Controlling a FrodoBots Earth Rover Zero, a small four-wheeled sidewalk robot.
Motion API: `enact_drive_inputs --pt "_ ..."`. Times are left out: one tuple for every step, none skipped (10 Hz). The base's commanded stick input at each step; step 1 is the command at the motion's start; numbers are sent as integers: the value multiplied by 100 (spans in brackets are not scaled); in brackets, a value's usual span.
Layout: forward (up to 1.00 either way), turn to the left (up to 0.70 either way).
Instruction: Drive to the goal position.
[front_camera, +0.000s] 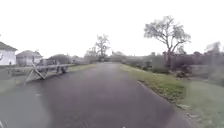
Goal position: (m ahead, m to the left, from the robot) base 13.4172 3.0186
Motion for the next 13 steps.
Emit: enact_drive_inputs --pt "70 0" --pt "70 0" --pt "70 0" --pt "70 0" --pt "70 0" --pt "70 0" --pt "70 0" --pt "70 0" --pt "70 0" --pt "70 0" --pt "70 0" --pt "70 0" --pt "70 -1"
